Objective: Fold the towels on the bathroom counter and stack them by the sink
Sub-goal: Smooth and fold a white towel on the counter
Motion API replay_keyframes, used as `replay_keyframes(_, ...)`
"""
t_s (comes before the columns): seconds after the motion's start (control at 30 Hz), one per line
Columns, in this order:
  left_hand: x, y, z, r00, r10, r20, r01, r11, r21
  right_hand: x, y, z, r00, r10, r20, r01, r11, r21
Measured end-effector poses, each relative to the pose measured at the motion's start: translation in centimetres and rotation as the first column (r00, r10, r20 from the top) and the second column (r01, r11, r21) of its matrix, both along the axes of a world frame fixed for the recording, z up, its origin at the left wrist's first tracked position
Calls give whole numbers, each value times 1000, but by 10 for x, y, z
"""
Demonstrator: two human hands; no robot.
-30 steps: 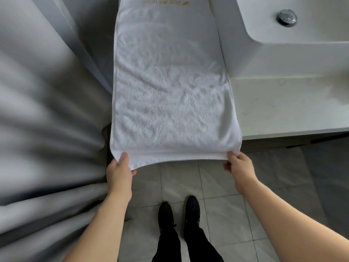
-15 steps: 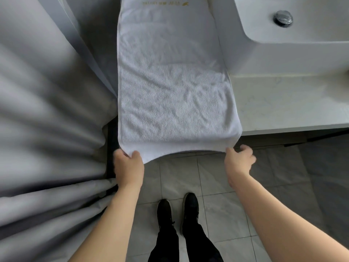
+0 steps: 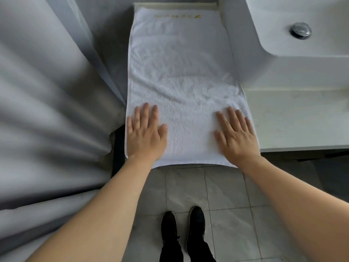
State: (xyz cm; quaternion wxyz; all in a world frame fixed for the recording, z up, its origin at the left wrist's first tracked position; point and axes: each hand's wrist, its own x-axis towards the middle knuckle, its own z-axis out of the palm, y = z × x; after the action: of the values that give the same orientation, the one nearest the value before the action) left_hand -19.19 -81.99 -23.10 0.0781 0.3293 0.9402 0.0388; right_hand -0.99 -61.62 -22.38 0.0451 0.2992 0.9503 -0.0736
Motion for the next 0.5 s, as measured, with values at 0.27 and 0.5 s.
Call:
replay_keyframes(0.27, -19, -29, 5, 856, 329, 399, -473, 811, 344, 46, 6, -1, 896, -424, -130, 415, 905, -92)
replay_keyframes(0.5, 49, -58, 2, -101, 229, 968, -995, -16, -100, 35, -76, -19, 225, -933, -280, 666, 357, -655)
